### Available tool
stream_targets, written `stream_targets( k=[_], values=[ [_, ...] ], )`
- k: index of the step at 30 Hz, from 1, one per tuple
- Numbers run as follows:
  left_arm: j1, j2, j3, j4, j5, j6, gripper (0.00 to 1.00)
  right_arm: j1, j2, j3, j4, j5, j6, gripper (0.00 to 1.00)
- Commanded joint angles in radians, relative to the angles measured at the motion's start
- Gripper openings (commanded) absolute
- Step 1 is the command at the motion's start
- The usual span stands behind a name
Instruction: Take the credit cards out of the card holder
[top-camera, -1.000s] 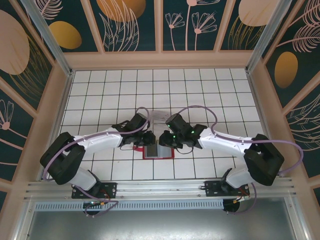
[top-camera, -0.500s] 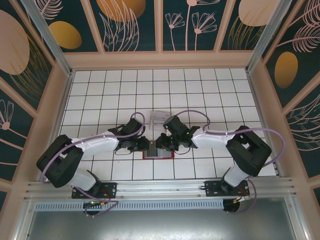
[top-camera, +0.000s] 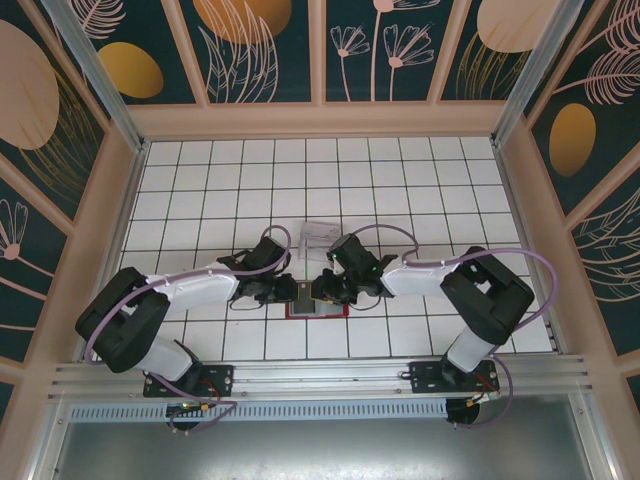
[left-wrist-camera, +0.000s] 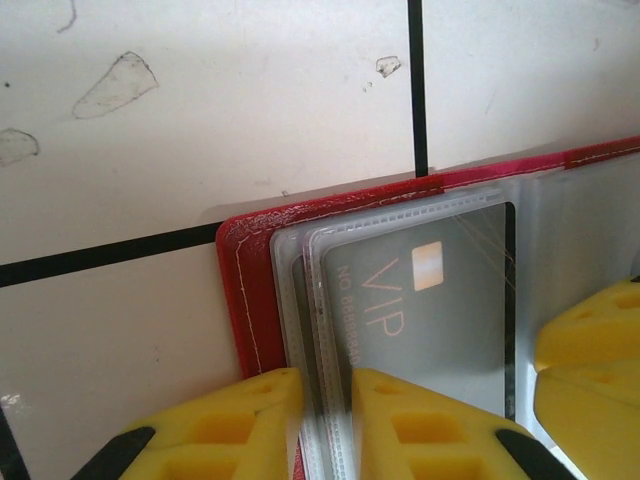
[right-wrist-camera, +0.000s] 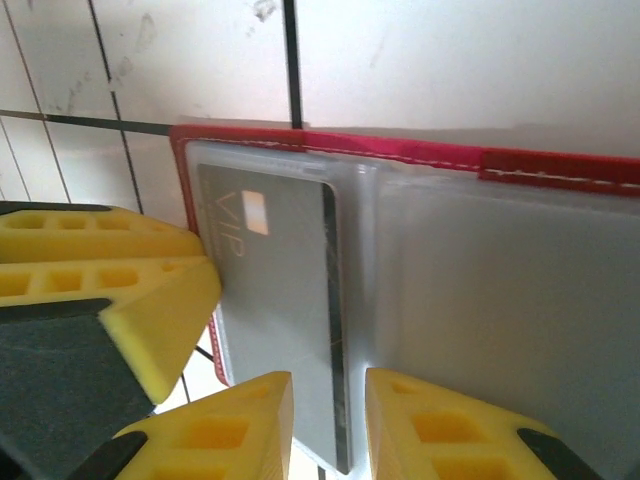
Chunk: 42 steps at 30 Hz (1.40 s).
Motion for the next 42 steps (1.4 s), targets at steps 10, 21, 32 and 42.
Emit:
stream_targets(
  k=[10,21,32,42],
  values=[
    [0.000,0.051,-0.029,-0.040,-0.008,0.024,0.18,-0.008,0.040,-0.020,0.075,-0.055,-0.020,0.27],
    [0.001,0.055,-0.027,-0.041,-0.004,0.022,0.17,-0.005,0.036,-0.015,0.076,-0.060,-0.020,0.28],
    [0.001,0.059,-0.025,-0.041,0.000,0.024,0.14,0.024,0.087,0.052,-0.032,0.014,-0.094,0.29],
    [0.000,0.053,-0.025,-0.040,0.001,0.021,0.13,0.023,0.019,0.020,0.086,-0.047,-0.062,0.29]
  ],
)
